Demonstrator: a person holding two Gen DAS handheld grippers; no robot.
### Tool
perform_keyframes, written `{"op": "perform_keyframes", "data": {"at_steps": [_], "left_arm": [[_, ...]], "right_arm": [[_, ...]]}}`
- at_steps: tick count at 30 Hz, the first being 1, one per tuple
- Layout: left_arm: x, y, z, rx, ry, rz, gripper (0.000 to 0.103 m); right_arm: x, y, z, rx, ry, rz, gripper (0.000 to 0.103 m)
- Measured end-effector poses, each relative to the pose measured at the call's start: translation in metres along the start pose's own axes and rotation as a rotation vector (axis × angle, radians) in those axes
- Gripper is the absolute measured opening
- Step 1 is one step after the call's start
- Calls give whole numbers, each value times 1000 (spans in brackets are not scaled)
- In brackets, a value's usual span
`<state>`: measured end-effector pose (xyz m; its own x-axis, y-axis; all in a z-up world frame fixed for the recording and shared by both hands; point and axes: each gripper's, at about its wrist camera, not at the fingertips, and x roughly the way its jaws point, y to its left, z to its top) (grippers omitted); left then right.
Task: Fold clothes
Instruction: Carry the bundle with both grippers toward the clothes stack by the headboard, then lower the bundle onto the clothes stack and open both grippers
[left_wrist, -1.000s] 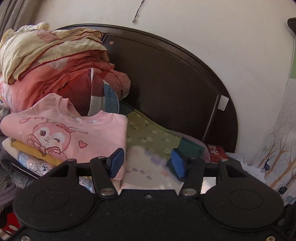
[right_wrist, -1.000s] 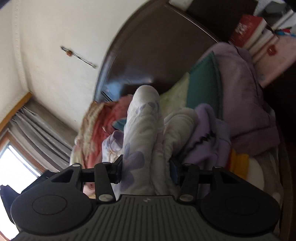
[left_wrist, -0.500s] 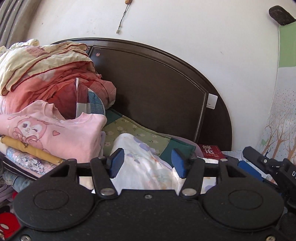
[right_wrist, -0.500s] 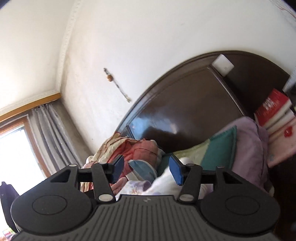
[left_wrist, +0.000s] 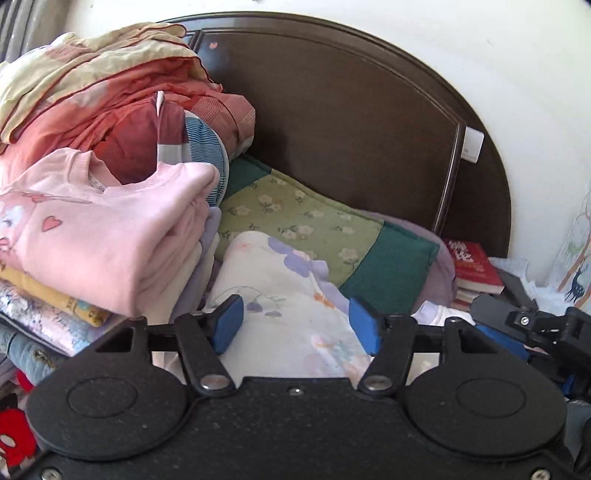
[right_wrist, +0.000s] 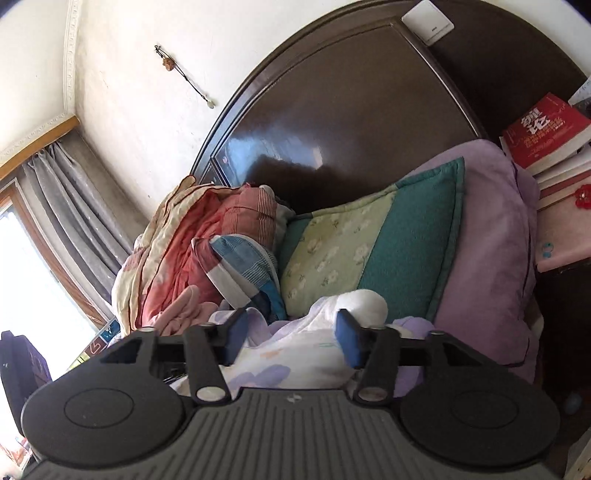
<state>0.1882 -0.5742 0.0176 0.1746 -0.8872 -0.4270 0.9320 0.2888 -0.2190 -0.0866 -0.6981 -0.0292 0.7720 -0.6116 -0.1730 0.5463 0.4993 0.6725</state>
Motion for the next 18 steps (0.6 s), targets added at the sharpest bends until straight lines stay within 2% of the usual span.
{"op": "perform_keyframes", "data": {"at_steps": [2, 4, 6, 9, 13, 16, 18], "left_arm": [[-23, -1, -3, -34, -29, 23, 73], [-45, -1, -7, -74, -35, 36, 80], [-67, -4, -11, -92, -31, 45, 89], [-95, -12, -16, -84, -23, 62, 99], [-130, -28, -25, -42, -34, 139, 103], [-150, -36, -30, -21, -36, 204, 103], [-159, -37, -32, -31, -17, 212, 103]], "right_arm": [[-17, 11, 5, -22, -13, 15, 77], [-31, 21, 9, -55, -4, 37, 80], [-47, 35, 11, -91, -2, 45, 95], [-68, 56, 9, -154, 20, 51, 102], [-86, 80, 2, -213, 67, 18, 103], [-94, 89, -4, -208, 125, -64, 103], [-99, 91, -8, -202, 159, -123, 103]]}}
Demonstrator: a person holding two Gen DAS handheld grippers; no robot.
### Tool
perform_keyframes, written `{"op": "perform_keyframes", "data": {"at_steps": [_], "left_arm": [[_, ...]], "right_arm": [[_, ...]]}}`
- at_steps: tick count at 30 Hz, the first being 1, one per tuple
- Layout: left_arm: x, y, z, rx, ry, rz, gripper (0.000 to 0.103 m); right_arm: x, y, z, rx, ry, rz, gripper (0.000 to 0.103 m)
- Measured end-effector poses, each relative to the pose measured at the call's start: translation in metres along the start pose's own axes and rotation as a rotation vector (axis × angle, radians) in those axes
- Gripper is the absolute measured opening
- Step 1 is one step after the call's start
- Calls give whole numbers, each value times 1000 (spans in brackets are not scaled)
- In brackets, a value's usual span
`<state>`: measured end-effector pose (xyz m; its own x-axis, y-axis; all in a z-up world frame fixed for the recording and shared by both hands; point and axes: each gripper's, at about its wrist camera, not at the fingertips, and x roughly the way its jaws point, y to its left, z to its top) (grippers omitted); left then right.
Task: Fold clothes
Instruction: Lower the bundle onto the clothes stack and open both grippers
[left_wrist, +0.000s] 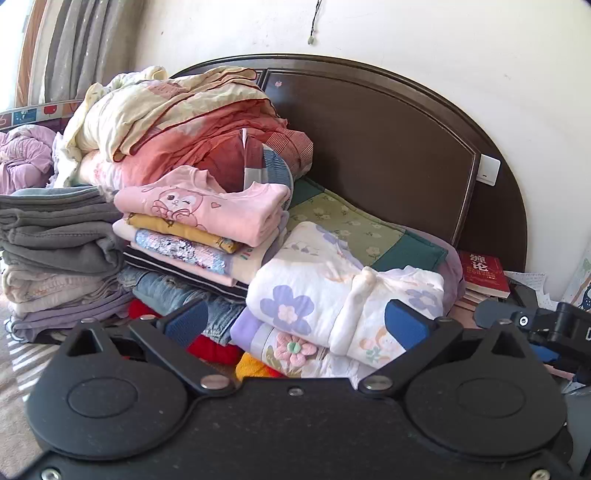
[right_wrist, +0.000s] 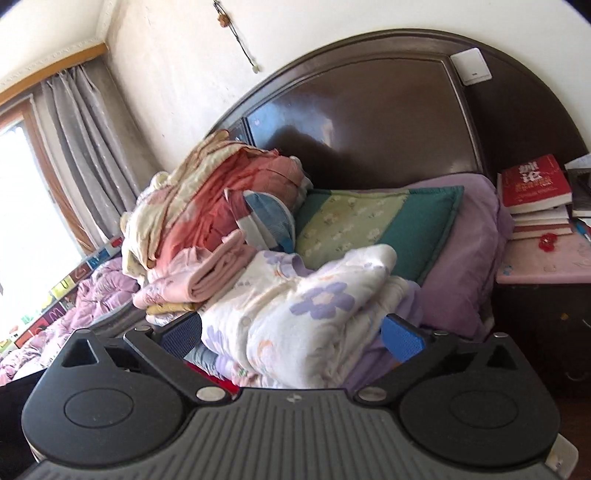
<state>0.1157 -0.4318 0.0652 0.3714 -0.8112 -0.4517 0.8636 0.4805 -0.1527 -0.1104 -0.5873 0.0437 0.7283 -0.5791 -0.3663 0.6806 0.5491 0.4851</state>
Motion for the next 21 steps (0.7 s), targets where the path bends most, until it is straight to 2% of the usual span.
{"op": "perform_keyframes", "data": {"at_steps": [5, 12, 21], "left_arm": [[-23, -6, -4, 26, 44, -8, 103], [-48, -36, -12, 89, -27, 110, 103], [-60, -47, -23, 63, 16, 120, 103]], "right_arm": [[-20, 4, -11, -22, 38, -55, 103], [-42, 11, -13, -36, 75, -84, 103], [-67, 15, -16, -62, 82, -97, 103]]}}
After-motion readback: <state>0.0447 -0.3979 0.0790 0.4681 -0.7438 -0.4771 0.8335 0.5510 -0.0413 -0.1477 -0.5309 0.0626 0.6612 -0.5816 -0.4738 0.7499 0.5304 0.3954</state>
